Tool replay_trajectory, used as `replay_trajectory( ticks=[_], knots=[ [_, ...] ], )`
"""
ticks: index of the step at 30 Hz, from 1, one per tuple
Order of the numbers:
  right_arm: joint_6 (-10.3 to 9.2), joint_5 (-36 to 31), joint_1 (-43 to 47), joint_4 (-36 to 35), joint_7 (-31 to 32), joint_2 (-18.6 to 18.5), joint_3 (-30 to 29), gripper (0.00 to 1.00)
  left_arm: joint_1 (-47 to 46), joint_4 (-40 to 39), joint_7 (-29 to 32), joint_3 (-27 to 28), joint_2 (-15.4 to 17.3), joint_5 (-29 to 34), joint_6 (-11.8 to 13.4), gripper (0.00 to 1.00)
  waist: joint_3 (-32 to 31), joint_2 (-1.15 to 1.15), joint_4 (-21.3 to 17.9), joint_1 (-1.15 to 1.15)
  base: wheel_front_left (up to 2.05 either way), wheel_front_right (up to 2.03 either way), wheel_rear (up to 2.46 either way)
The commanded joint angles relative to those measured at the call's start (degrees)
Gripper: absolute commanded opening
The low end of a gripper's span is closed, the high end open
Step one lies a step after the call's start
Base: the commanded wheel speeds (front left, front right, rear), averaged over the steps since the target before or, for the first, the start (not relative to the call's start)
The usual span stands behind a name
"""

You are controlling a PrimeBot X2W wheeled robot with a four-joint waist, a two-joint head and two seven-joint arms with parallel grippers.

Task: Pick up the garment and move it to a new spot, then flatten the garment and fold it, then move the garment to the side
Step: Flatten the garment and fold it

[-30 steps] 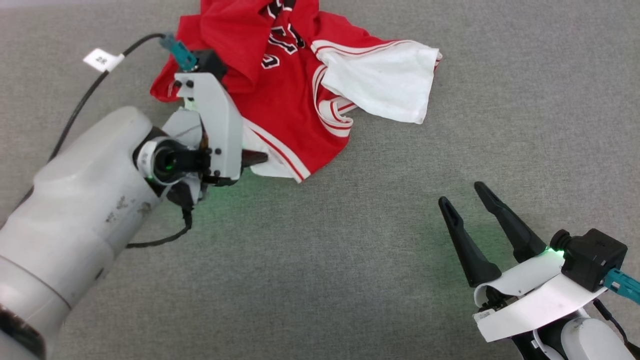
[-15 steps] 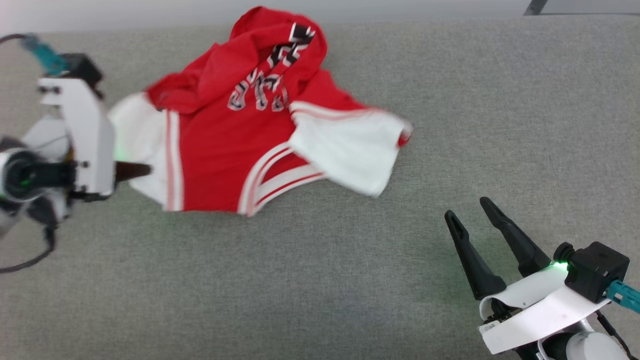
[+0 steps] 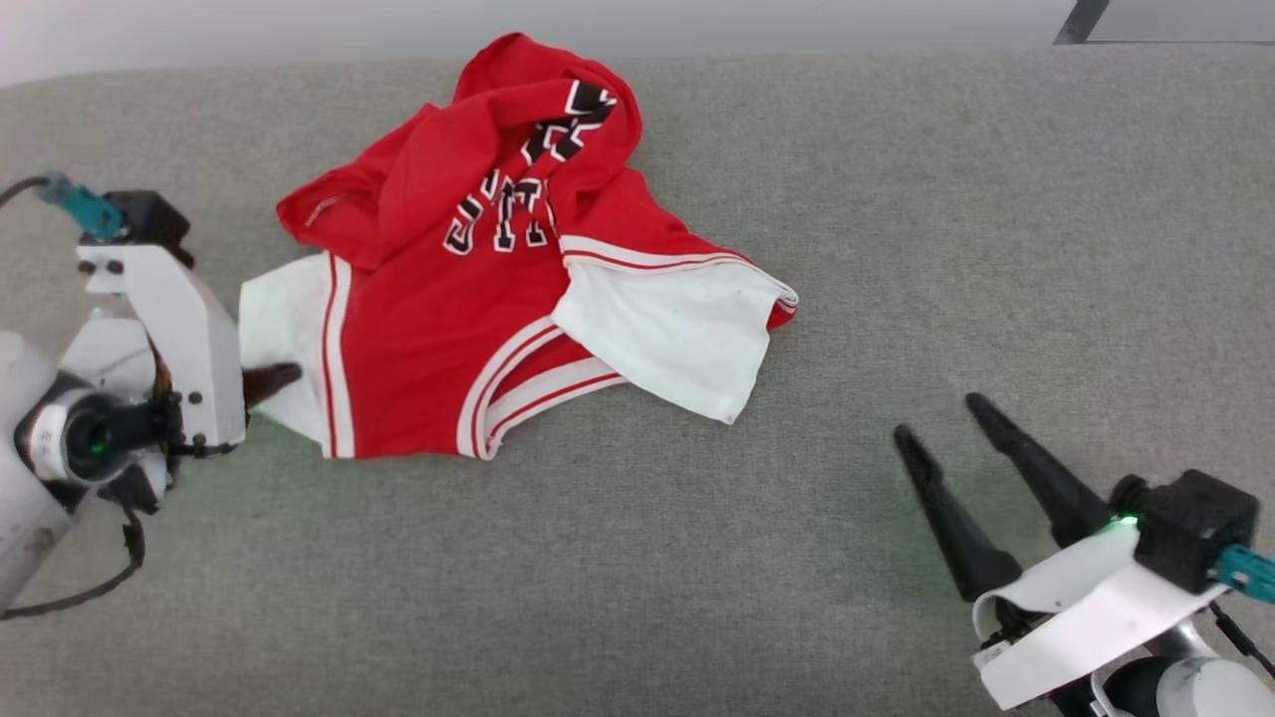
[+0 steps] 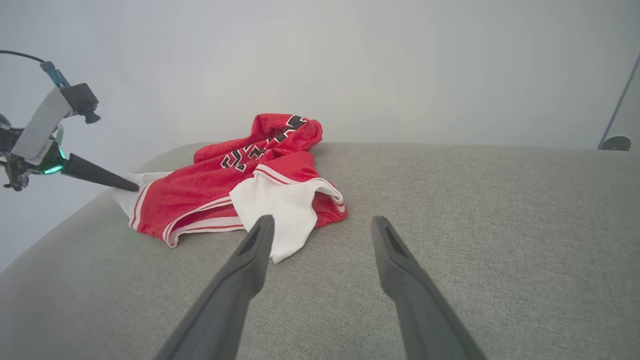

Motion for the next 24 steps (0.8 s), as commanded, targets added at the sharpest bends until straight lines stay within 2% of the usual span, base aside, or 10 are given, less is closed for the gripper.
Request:
replay_trajectory(
  ticks=[1,6,9,13,16,18,24],
  knots=[
    [0.00,-0.36,-1.14,-0.65,0.83,-0.87,1.03,1.00,1.37,0.17,-1.90,0.47,0.22,0.17,-0.25,1.00,-0.32,0.00,0.45,0.00,0.00,0.00,0.00],
    [0.00,-2.14,-4.75,-1.25,6.06,-5.68,5.67,1.00,7.12,-1.56,-16.52,4.20,-1.21,-0.95,-0.44,1.00,-1.74,0.00,2.82,0.00,0.00,0.00,0.00],
    [0.00,-2.02,-7.79,-0.51,10.81,-9.16,9.35,1.00,11.70,-3.21,-28.91,7.17,-3.19,-1.09,1.35,1.00,-2.64,0.00,5.02,0.00,0.00,0.00,0.00],
    [0.00,-1.09,-12.75,0.78,18.17,-14.36,15.29,1.00,16.34,-6.34,-44.22,8.73,-6.21,3.93,3.82,1.00,-3.28,0.00,8.71,0.00,0.00,0.00,0.00],
    [0.00,0.23,-17.30,1.48,23.25,-18.49,19.87,1.00,19.03,-8.24,-47.13,10.91,-9.56,8.75,6.31,1.00,-3.15,0.00,11.77,0.00,0.00,0.00,0.00],
    [-0.01,1.49,-20.23,2.03,26.06,-20.18,22.32,1.00,21.05,-10.16,-47.33,15.42,-12.46,14.53,8.21,1.00,-2.93,0.00,13.62,0.00,0.00,0.00,0.00],
    [-0.01,4.96,-29.40,5.16,31.50,-23.76,30.16,1.00,33.25,-16.77,-47.27,28.64,-22.28,35.95,11.30,1.00,-1.71,0.00,17.87,0.00,0.00,0.00,0.00]
  ],
)
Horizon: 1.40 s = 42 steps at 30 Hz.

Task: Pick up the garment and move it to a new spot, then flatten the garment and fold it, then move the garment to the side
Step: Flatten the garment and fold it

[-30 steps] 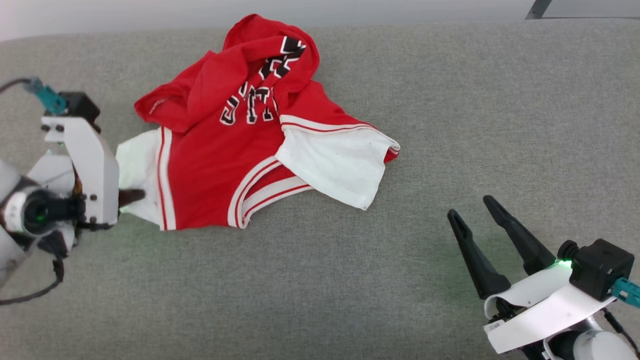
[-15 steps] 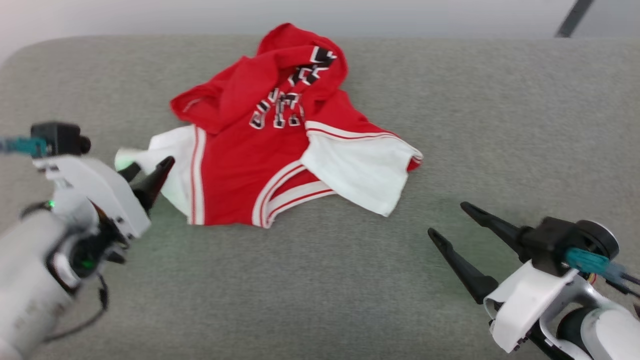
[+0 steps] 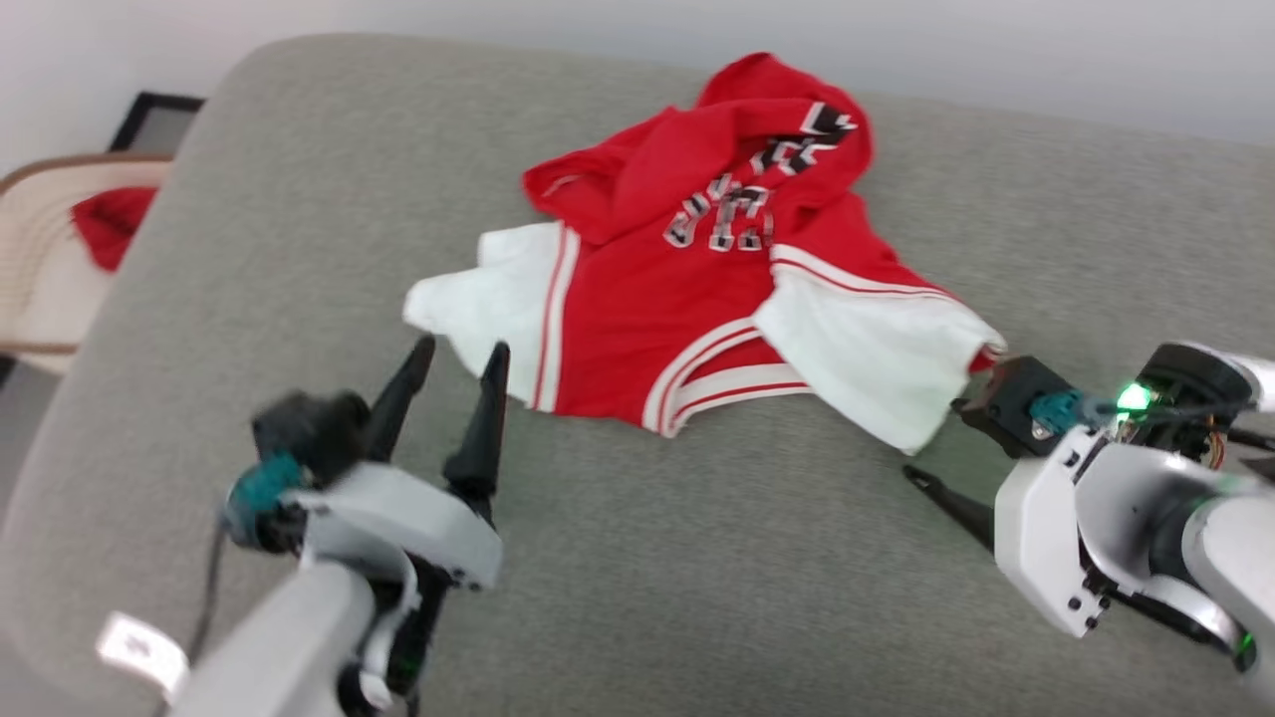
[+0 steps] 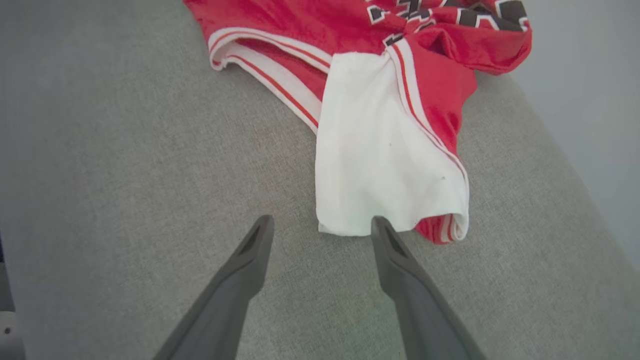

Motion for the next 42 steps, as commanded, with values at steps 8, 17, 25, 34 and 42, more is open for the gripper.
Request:
replay_trajectory(
  ticks=[8,17,25,34,42],
  knots=[
    [-0.04,0.95,-11.79,7.14,0.69,-3.08,14.28,1.00,10.80,-3.71,0.00,11.37,-10.63,16.88,-2.60,1.00,2.81,0.00,7.07,0.00,0.00,0.00,0.00],
    [-0.04,2.60,-17.92,12.67,-2.16,-3.52,24.07,0.00,12.86,-1.73,0.00,19.17,-16.01,22.21,-8.48,1.00,4.42,0.00,8.53,0.00,0.00,0.00,0.00],
    [-0.04,4.74,-20.56,14.50,-7.46,-2.80,25.29,0.00,13.85,0.18,-0.01,24.24,-19.73,25.21,-12.68,1.00,4.39,0.00,7.30,0.00,0.00,0.00,0.00],
    [-0.04,17.26,-16.56,18.75,-19.49,-3.70,6.53,0.00,15.82,0.84,-0.01,28.90,-21.82,26.73,-15.40,1.00,2.87,0.00,3.22,0.00,0.00,0.00,0.00],
    [-0.04,25.41,-5.05,31.46,-25.65,-2.76,-16.92,0.00,15.38,0.22,-0.01,31.29,-21.53,28.07,-16.49,1.00,2.38,0.00,-0.17,0.00,0.00,0.00,0.00]
  ],
)
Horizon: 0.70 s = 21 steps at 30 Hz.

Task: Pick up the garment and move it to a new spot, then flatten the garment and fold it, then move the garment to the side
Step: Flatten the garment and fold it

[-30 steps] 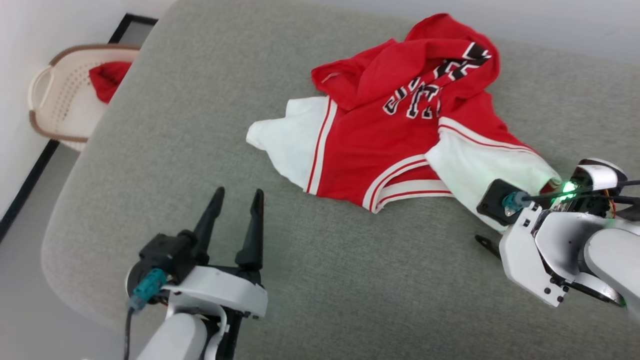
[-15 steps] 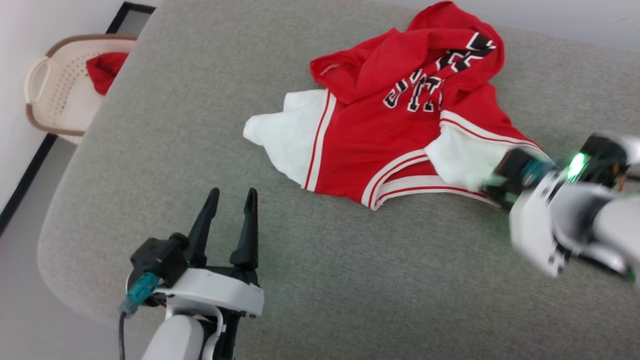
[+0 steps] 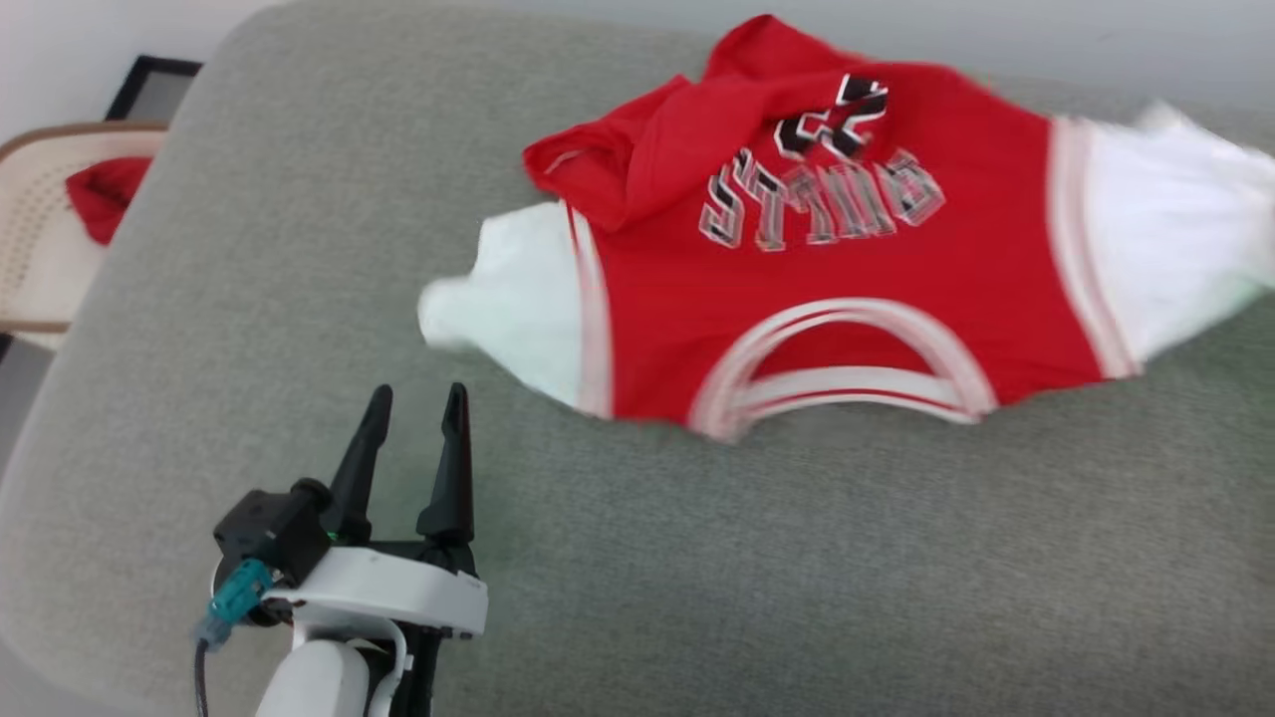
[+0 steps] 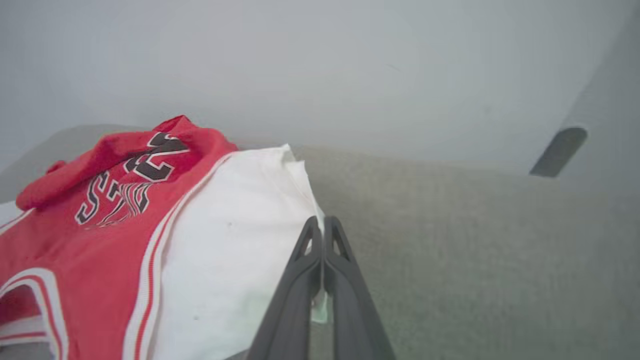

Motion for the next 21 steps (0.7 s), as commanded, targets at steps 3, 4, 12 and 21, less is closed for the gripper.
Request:
replay_trajectory(
  ticks=[3,4,12,21],
  knots=[
    [-0.02,0.28,5.12,2.55,-0.88,2.34,-5.20,0.00,-0.38,-0.24,0.03,0.35,0.23,0.68,-0.38,1.00,-0.33,0.00,-1.17,0.00,0.00,0.00,0.00],
    [-0.02,-0.07,6.80,3.02,-1.14,2.74,-6.78,0.00,-0.38,-0.37,0.03,0.45,0.25,0.70,-0.46,1.00,-0.30,0.00,-1.31,0.00,0.00,0.00,0.00],
    [-0.03,-5.32,20.29,0.37,-2.48,5.10,-19.05,0.00,-0.01,-0.73,0.02,0.70,0.85,1.45,-0.62,1.00,-0.71,0.00,-1.37,0.00,0.00,0.00,0.00],
    [-0.03,-15.69,27.62,-8.02,1.65,11.94,-32.03,1.00,-0.62,-0.34,0.96,-0.69,3.39,2.82,-1.36,1.00,-2.01,0.00,-2.58,0.00,0.00,0.00,0.00]
  ],
)
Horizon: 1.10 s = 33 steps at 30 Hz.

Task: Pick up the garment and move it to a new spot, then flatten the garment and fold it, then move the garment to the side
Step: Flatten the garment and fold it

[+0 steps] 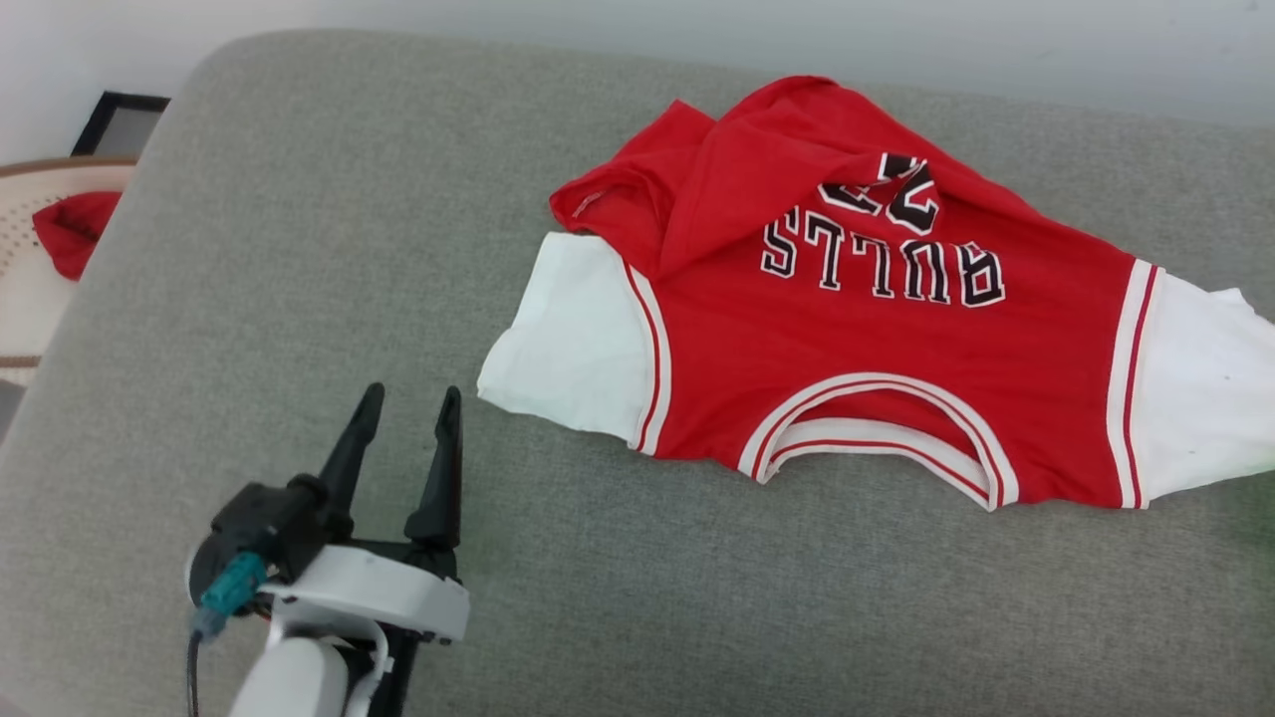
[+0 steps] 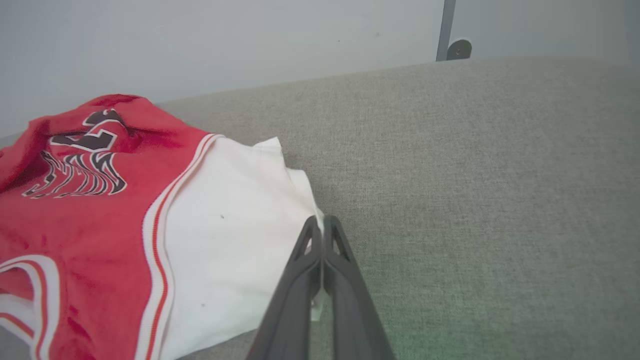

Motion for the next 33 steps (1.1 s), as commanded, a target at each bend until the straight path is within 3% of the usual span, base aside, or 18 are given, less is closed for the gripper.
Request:
replay_trajectory(
  ticks=[1,5,9,15,20,23,27,33],
  knots=[
    [-0.06,-1.14,0.98,-0.87,0.36,1.13,-1.63,1.00,-0.88,-0.06,0.24,-0.31,0.93,0.75,-0.49,1.00,-0.45,0.00,-0.36,0.00,0.00,0.00,0.00],
    [-0.04,-6.77,3.11,-6.33,0.38,3.95,-6.85,1.00,-3.01,-1.18,2.93,-2.96,5.93,3.34,-1.73,1.00,-1.49,0.00,-1.30,0.00,0.00,0.00,0.00],
    [-0.03,-12.43,5.93,-13.55,-1.02,5.07,-9.04,1.00,-6.52,-2.70,8.64,-9.57,13.88,3.43,-2.86,1.00,-2.40,0.00,-2.72,0.00,0.00,0.00,0.00],
    [-0.05,-15.31,8.40,-25.25,-0.17,5.06,-1.05,1.00,-16.28,-6.77,21.01,-30.67,30.78,-6.39,-2.86,1.00,-3.15,0.00,-6.26,0.00,0.00,0.00,0.00],
    [-0.05,-16.64,8.84,-30.73,1.81,5.16,4.18,1.00,-27.62,-9.17,27.13,-47.87,38.74,-17.06,-2.85,1.00,-2.50,0.00,-8.85,0.00,0.00,0.00,0.00],
    [-0.05,-17.24,8.42,-32.77,2.86,5.10,6.33,1.00,-34.76,-8.19,28.50,-57.13,40.08,-20.90,-2.82,1.00,-1.67,0.00,-10.15,0.00,0.00,0.00,0.00],
    [-0.05,-17.63,7.68,-34.40,3.68,5.56,7.99,1.00,-41.17,-5.36,28.57,-63.69,39.54,-23.30,-2.81,1.00,-0.64,0.00,-11.34,0.00,0.00,0.00,0.00],
    [-0.05,-17.48,6.42,-35.65,4.44,5.93,10.21,1.00,-42.25,-0.56,32.06,-65.96,36.47,-23.08,-2.82,1.00,1.79,0.00,-13.51,0.00,0.00,0.00,0.00]
  ],
)
